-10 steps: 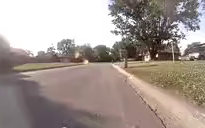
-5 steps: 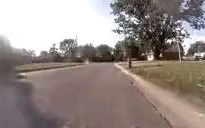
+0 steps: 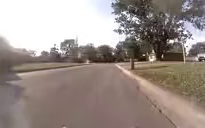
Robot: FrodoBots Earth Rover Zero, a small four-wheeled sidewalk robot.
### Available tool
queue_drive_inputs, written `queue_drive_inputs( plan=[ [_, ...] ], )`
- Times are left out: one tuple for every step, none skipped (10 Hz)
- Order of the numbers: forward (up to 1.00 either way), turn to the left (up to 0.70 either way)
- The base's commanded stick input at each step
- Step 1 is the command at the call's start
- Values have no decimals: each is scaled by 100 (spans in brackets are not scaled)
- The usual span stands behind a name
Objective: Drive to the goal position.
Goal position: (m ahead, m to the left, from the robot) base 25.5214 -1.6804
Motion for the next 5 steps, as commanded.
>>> queue_drive_inputs(
  plan=[
    [85,0],
    [85,0],
    [85,0],
    [85,0],
    [85,0]
  ],
)
